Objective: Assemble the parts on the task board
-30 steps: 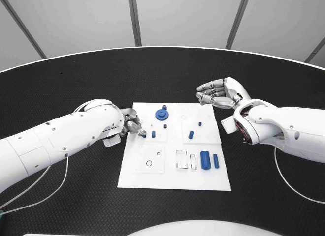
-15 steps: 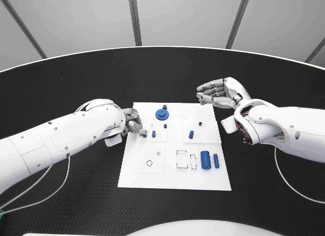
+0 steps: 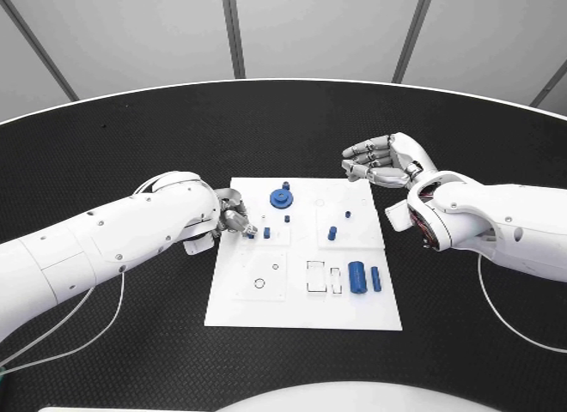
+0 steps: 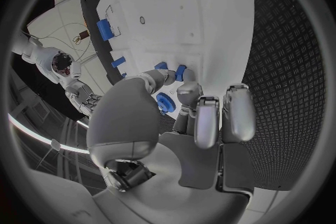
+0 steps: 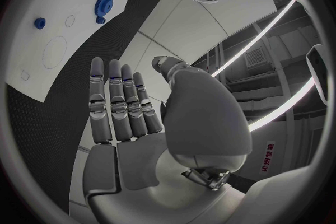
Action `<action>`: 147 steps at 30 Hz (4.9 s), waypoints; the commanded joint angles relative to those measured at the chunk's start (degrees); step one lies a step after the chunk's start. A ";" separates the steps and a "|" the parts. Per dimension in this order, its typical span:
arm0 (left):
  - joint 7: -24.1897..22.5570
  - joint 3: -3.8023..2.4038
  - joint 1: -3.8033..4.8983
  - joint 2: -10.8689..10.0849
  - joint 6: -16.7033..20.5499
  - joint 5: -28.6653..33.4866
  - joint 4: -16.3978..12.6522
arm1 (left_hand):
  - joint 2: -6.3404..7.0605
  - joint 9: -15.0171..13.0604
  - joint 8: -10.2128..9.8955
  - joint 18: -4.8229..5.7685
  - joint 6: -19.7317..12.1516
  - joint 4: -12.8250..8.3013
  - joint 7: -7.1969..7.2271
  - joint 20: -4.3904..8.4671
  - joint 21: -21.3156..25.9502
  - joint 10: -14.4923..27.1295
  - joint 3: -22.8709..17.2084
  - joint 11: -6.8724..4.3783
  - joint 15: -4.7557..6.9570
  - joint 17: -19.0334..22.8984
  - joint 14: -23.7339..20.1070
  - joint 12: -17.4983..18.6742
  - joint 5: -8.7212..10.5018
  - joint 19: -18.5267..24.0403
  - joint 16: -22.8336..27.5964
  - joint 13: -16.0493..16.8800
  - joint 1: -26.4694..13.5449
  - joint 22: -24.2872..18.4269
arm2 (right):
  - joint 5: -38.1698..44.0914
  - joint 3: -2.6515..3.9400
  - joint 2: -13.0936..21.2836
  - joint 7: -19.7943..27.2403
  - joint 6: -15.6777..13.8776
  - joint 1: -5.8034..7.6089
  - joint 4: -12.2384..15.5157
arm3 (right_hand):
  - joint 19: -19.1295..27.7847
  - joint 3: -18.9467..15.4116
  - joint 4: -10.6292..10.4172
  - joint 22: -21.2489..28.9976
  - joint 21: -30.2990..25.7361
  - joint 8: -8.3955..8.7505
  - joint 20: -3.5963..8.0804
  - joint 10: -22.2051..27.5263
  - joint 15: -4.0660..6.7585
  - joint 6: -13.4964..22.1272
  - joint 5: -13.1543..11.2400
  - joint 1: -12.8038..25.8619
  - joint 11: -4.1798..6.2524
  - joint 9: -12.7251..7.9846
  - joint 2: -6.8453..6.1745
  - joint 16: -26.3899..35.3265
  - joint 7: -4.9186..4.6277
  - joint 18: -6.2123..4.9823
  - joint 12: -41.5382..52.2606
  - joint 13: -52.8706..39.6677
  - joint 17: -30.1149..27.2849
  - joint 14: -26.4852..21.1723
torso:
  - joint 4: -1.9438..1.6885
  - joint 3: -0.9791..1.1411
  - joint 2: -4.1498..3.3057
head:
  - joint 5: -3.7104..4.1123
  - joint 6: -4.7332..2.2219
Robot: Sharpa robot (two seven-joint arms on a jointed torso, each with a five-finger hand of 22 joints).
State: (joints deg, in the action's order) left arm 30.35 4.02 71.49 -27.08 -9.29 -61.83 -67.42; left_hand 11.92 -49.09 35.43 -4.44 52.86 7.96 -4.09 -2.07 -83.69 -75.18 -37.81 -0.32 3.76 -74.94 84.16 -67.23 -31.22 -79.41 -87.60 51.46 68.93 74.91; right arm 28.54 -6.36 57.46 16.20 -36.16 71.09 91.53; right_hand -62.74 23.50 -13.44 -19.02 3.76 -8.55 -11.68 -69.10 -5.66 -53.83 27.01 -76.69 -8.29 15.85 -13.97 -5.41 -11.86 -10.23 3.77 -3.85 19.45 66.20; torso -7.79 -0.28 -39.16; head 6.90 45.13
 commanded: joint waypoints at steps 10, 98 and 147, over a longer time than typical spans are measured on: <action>0.15 0.01 -0.11 0.40 0.83 0.10 0.97 | -0.26 -0.22 -0.15 0.90 -0.52 -7.79 0.38 -0.02 -0.09 -0.03 -6.38 -0.47 0.33 -9.09 4.37 0.26 -0.11 0.10 -0.27 -0.50 -1.26 0.60 | 0.00 0.00 0.10 -0.03 0.00 0.00 0.18 | -0.13 0.25 -0.01 0.14 0.17 0.14 0.02 0.12 0.06 -0.23 0.40 0.08 0.11 -0.07 0.42 0.22 -0.26 -0.25 0.10 0.01 -0.08 0.11 | -0.06 -0.04 0.10 | 0.17 0.11; -29.77 0.02 -0.82 4.90 16.80 -20.88 3.57 | 4.33 20.41 -12.61 -5.89 -5.18 -8.57 -5.46 -5.87 20.03 24.34 4.03 6.54 -6.09 23.45 -12.24 33.01 12.85 28.01 10.94 -36.71 7.70 -28.17 | 0.01 0.00 -0.19 -0.18 -0.94 0.00 0.13 | -0.21 1.18 0.98 1.17 0.24 0.31 0.06 0.59 0.02 0.02 0.65 -1.26 0.03 -0.16 0.84 0.49 -0.37 -0.24 -0.04 0.09 -0.23 -0.11 | -0.01 -0.11 -0.20 | 1.77 -2.38; -28.46 0.01 -2.09 10.65 11.47 -21.92 11.02 | 1.48 22.23 -12.93 -4.82 -2.49 -9.56 -4.74 -5.31 16.89 21.39 4.42 5.78 -5.41 18.36 -8.45 34.71 14.80 22.54 7.60 -38.69 8.50 -23.44 | 0.01 0.02 -0.37 -0.02 -1.10 0.02 0.99 | -0.35 1.38 0.99 1.35 0.30 0.27 0.10 0.53 0.04 -0.09 0.92 -1.21 0.03 -0.15 1.00 0.45 -0.38 -0.23 0.01 0.07 -0.23 0.03 | -0.05 -0.09 -0.16 | 2.70 -0.83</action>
State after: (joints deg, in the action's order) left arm 1.88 4.03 69.42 -16.44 2.20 -83.75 -56.45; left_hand 13.79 -26.93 22.84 -9.80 49.99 -1.27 -8.79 -7.45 -66.75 -53.45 -33.45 5.41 -1.69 -56.70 75.48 -32.76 -16.66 -56.65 -79.88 12.83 77.35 51.54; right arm 28.54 -6.34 57.09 16.18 -37.26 71.11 92.51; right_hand -62.75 24.46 -12.48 -17.75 3.76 -8.55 -11.68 -68.90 -5.66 -53.83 27.69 -77.44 -8.09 15.76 -13.21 -5.11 -11.86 -10.24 3.77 -3.85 19.26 66.20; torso -7.84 -0.37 -39.32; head 9.60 44.20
